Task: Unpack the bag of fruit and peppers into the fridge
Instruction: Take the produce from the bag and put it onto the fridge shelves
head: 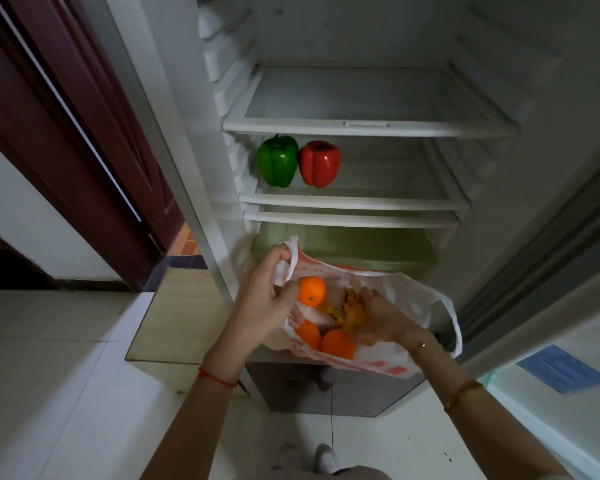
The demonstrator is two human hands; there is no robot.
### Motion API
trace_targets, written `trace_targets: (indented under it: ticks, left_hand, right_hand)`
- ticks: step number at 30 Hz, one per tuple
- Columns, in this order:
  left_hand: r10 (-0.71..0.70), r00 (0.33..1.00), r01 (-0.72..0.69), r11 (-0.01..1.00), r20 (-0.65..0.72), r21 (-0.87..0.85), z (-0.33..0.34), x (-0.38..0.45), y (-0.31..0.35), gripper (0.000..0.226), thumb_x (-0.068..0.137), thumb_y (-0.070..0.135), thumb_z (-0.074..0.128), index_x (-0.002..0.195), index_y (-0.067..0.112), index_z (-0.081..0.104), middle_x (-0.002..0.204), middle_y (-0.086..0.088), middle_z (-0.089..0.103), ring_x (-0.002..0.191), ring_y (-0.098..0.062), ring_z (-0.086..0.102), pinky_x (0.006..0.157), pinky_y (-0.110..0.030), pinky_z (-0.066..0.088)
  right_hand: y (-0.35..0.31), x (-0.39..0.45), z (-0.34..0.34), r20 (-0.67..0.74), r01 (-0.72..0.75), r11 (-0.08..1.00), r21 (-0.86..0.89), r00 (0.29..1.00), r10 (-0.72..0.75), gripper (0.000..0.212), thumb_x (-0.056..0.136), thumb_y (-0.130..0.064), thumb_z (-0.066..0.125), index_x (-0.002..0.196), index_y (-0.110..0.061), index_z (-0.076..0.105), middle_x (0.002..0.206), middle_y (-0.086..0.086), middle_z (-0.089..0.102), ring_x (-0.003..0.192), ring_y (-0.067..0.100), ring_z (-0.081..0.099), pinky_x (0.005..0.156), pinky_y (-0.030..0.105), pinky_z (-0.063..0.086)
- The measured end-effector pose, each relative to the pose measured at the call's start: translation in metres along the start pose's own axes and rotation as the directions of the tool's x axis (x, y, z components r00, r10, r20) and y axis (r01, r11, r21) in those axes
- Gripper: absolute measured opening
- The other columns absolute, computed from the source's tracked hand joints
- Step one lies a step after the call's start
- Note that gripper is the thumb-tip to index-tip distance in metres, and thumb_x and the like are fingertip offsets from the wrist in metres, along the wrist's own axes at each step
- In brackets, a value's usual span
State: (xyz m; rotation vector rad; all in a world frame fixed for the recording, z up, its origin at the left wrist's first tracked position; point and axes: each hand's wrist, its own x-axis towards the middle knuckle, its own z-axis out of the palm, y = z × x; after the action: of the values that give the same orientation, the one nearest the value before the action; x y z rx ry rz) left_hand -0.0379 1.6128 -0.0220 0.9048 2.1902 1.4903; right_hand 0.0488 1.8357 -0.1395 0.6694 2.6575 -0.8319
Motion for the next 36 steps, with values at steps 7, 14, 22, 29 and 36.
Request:
trace_targets:
  ticks: [7,14,22,29,36]
  left_hand:
    - [0.021,0.998,-0.019,0.999,-0.059,0.027,-0.004,0.018,-0.004,0.020,0.095,0.001,0.052,0.111,0.012,0.048,0.098,-0.025,0.066,0.048,-0.025,0.069,0.049,-0.045,0.053]
    - [-0.021,0.999,0.020,1.000,-0.042,-0.013,-0.001,0.032,-0.005,0.024,0.097,-0.001,0.051,0.119,0.009,0.048,0.094,-0.018,0.070,0.049,-0.028,0.069,0.047,-0.028,0.056]
    - [-0.026,0.999,0.025,0.999,-0.039,-0.028,0.000,0.041,-0.007,0.020,0.098,0.001,0.051,0.115,0.011,0.048,0.086,-0.023,0.070,0.050,-0.028,0.070,0.045,-0.024,0.053]
    - [-0.025,0.999,0.023,0.999,-0.031,-0.038,-0.001,0.042,-0.010,0.024,0.098,0.002,0.051,0.117,0.016,0.046,0.087,-0.024,0.071,0.052,-0.027,0.071,0.047,-0.021,0.052]
    - [-0.001,0.999,0.000,1.000,-0.046,-0.026,-0.004,0.038,-0.012,0.023,0.098,0.001,0.052,0.118,0.011,0.047,0.093,-0.019,0.070,0.050,-0.023,0.070,0.048,-0.027,0.056]
  right_hand:
    - [-0.054,-0.024,-0.097,-0.330,0.250,0.747,0.617,0.943,-0.043,0.035,0.091,-0.041,0.061,0.123,-0.028,0.055,0.110,-0.006,0.062,0.100,0.012,0.062,0.085,0.031,0.055]
    - [-0.079,0.036,-0.145,-0.716,0.242,0.888,0.391,0.686,0.129,0.063,0.078,-0.038,0.077,0.121,-0.005,0.046,0.112,0.004,0.049,0.098,0.017,0.052,0.079,0.027,0.042]
    - [-0.093,0.106,-0.158,-0.768,0.043,0.966,0.255,0.616,0.176,0.075,0.073,-0.055,0.075,0.126,-0.006,0.052,0.130,0.015,0.047,0.117,0.033,0.050,0.098,0.047,0.047]
    - [-0.089,0.111,-0.158,-0.770,0.033,0.956,0.293,0.600,0.215,0.080,0.077,-0.065,0.062,0.130,-0.007,0.049,0.131,0.016,0.047,0.123,0.035,0.043,0.102,0.048,0.042]
    - [-0.070,0.058,-0.131,-0.894,0.296,0.923,0.247,0.438,0.099,0.030,0.092,-0.031,0.057,0.106,-0.005,0.056,0.106,0.010,0.057,0.097,0.023,0.054,0.079,0.026,0.039]
